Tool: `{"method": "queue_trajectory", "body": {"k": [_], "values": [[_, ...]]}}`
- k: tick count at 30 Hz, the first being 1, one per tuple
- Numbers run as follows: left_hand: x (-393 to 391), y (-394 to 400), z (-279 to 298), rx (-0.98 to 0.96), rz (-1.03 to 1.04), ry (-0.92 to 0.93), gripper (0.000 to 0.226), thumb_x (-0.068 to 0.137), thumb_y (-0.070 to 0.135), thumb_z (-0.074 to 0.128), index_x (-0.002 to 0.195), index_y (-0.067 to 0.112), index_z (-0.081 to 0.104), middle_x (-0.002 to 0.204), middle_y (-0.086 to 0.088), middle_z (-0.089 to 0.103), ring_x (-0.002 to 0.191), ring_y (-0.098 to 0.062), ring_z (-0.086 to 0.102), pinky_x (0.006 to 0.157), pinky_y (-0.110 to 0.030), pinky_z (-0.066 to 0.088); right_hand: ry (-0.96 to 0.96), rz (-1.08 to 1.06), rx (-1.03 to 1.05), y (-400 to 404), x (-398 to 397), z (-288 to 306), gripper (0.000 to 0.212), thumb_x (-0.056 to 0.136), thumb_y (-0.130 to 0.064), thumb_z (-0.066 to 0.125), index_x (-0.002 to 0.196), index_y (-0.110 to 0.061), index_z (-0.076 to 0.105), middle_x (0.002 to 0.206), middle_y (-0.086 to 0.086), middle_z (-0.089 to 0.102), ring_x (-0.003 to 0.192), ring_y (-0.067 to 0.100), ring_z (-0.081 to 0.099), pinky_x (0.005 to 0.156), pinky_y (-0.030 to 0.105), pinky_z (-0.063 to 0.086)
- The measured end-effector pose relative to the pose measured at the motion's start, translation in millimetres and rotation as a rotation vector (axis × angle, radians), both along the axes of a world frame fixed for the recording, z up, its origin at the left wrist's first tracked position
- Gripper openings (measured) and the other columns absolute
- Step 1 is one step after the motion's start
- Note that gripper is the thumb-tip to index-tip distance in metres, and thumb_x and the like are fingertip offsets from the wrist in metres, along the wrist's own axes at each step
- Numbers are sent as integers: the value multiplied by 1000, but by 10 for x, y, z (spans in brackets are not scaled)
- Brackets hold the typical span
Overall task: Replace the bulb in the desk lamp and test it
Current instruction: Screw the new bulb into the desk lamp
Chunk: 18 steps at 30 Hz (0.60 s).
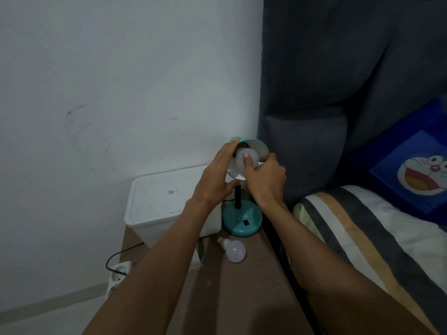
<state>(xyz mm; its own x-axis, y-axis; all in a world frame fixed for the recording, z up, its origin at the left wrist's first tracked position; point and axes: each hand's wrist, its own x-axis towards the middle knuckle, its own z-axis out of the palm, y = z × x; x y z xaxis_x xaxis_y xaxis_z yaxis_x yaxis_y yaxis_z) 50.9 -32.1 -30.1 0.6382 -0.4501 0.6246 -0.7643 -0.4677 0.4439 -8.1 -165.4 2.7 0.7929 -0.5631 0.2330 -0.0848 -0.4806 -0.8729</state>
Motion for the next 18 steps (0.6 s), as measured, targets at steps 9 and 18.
{"method": "queue_trajectory", "body": {"k": [9, 18], "values": [[3, -8, -1, 4, -10, 14, 96, 82, 6, 86, 161, 4, 31, 165, -8, 37, 151, -11, 33, 122, -13, 23, -84, 146, -186, -11, -15, -47, 52, 85, -33, 76, 128, -19, 52, 128, 7, 53, 108, 25, 60, 81, 29, 47], [-2, -19, 4, 5, -1, 26, 97, 82, 3, 85, 161, 7, 31, 165, -5, 36, 150, -8, 33, 120, -11, 24, -107, 192, -232, -30, -19, -54, 62, 84, -34, 76, 137, -21, 47, 132, 7, 50, 108, 25, 58, 87, 36, 51]]}}
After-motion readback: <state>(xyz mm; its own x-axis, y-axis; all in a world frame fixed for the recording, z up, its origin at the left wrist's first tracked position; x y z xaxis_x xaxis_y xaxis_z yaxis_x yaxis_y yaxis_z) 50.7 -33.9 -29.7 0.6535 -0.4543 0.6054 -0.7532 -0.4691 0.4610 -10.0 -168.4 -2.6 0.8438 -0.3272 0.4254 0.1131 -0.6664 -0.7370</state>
